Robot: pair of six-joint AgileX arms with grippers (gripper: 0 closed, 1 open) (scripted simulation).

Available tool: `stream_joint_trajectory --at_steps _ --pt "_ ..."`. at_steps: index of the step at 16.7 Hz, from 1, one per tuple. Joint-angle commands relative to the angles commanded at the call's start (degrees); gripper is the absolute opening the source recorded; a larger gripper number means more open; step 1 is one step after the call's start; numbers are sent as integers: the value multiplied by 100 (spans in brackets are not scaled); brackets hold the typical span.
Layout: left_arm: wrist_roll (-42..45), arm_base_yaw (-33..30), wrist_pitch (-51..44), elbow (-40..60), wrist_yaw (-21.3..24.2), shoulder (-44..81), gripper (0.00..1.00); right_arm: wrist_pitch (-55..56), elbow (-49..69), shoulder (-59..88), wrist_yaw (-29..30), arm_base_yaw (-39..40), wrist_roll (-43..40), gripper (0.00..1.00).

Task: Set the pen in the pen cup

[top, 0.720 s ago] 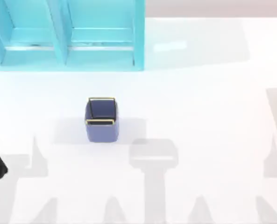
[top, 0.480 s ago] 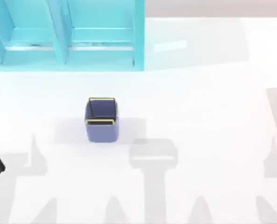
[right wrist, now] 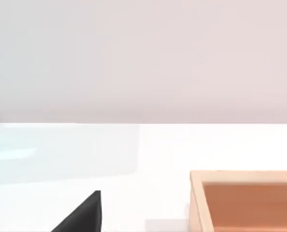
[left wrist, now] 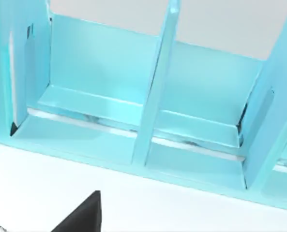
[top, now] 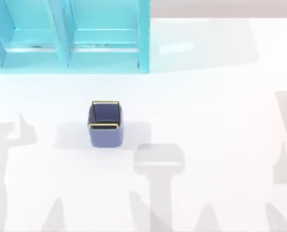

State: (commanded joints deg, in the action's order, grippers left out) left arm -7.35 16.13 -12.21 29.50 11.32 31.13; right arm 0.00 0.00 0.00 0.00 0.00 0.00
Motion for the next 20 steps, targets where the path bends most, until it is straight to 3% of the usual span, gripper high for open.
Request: stream_joint_trajectory --at_steps 9,14,20 --pt "-1315 1588 -2152 4214 1235 5607 100 0 0 0 0 0 0 100" --pt "-2009 2099 -3026 5265 1490 7761 100 0 0 0 0 0 0 100" --pt "-2378 2311 -3376 5885 1543 8870 100 0 0 0 0 0 0 100"
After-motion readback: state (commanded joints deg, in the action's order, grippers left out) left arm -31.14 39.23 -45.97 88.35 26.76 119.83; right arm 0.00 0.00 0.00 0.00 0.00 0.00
